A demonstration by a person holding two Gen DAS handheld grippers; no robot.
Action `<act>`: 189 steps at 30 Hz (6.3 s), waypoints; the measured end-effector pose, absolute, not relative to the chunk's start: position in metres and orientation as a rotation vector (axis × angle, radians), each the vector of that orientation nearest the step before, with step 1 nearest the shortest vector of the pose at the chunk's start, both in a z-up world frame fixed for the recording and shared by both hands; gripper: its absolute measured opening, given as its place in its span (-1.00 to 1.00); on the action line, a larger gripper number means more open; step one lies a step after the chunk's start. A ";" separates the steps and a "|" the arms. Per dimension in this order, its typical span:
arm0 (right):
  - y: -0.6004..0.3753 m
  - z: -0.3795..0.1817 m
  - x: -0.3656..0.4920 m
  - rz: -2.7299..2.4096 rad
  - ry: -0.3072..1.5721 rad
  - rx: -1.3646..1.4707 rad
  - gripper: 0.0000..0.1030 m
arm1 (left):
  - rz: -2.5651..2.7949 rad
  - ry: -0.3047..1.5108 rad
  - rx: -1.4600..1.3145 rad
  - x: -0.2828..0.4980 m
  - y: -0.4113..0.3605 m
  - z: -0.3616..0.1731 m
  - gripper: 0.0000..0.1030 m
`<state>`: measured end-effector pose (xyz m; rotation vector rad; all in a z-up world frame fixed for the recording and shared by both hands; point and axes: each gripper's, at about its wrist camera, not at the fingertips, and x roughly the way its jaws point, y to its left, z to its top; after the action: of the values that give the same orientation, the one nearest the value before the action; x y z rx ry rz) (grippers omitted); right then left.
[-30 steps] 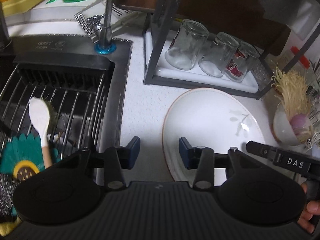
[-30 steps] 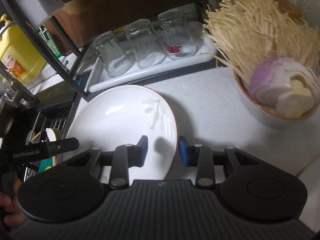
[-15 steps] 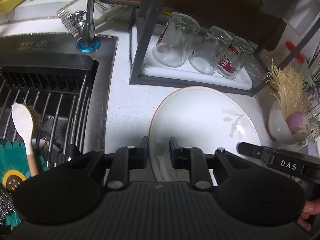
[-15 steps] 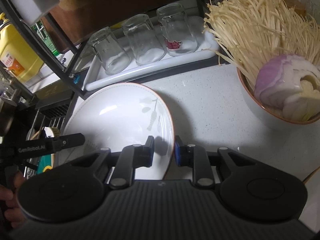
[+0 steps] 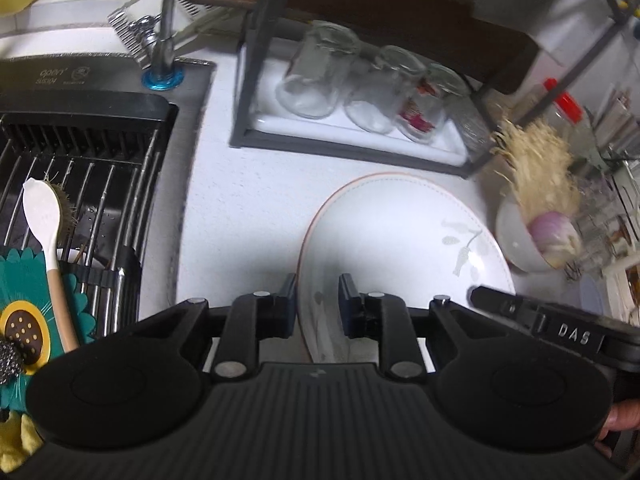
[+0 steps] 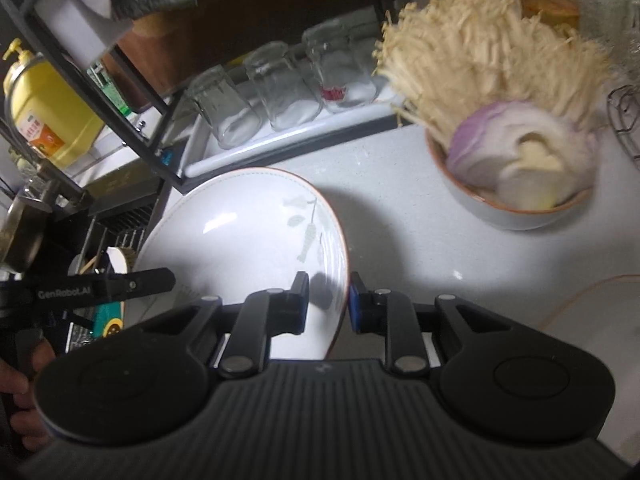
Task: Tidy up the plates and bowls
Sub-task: 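Carry the plate with both grippers and lower it onto the plate stack, then open both grippers and withdraw from the plate stack, then move both grippers to the rim of a light blue plastic bowl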
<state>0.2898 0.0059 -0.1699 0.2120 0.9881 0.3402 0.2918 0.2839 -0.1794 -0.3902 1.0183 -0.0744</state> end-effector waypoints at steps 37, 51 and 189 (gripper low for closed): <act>-0.186 -0.095 0.165 0.149 0.814 0.345 -0.54 | -0.281 0.985 -0.288 0.246 0.079 -0.106 -0.52; -0.219 -0.134 0.139 0.023 0.886 0.377 -0.54 | -0.356 1.135 -0.211 0.252 0.029 -0.152 -0.52; -0.246 -0.049 0.077 -0.209 0.697 0.382 0.28 | -0.411 1.003 -0.145 0.200 -0.022 -0.069 0.05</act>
<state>0.0770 -0.2461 -0.0493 0.3825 0.6973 -0.2093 0.2004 -0.0224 -0.0692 -0.1452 1.0027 -0.4107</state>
